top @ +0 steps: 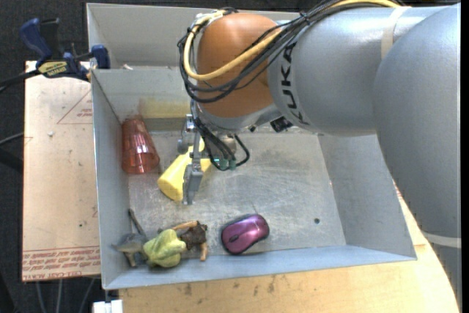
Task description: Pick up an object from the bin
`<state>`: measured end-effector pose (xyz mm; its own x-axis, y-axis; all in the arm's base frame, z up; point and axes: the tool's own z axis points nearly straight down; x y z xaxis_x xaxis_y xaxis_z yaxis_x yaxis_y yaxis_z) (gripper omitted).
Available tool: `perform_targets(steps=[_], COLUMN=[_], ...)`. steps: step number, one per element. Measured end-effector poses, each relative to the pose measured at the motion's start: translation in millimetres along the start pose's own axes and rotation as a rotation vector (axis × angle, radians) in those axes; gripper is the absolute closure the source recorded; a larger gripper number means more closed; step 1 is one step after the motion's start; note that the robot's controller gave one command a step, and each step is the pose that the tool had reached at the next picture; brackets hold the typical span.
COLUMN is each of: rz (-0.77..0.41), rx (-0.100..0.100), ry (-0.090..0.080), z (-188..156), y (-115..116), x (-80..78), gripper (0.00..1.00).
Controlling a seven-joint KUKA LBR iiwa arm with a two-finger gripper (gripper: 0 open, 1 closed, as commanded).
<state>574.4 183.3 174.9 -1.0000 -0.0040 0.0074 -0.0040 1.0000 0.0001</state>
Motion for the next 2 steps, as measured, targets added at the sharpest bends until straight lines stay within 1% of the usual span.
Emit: perform_targets(steps=[1,2], rz=[0.003,-0.079], rx=[-0.001,-0.009], ry=[-0.008,-0.012], z=[-5,93], y=[-1,-24], x=[-1.8,-45.4], gripper=[0.00,1.00])
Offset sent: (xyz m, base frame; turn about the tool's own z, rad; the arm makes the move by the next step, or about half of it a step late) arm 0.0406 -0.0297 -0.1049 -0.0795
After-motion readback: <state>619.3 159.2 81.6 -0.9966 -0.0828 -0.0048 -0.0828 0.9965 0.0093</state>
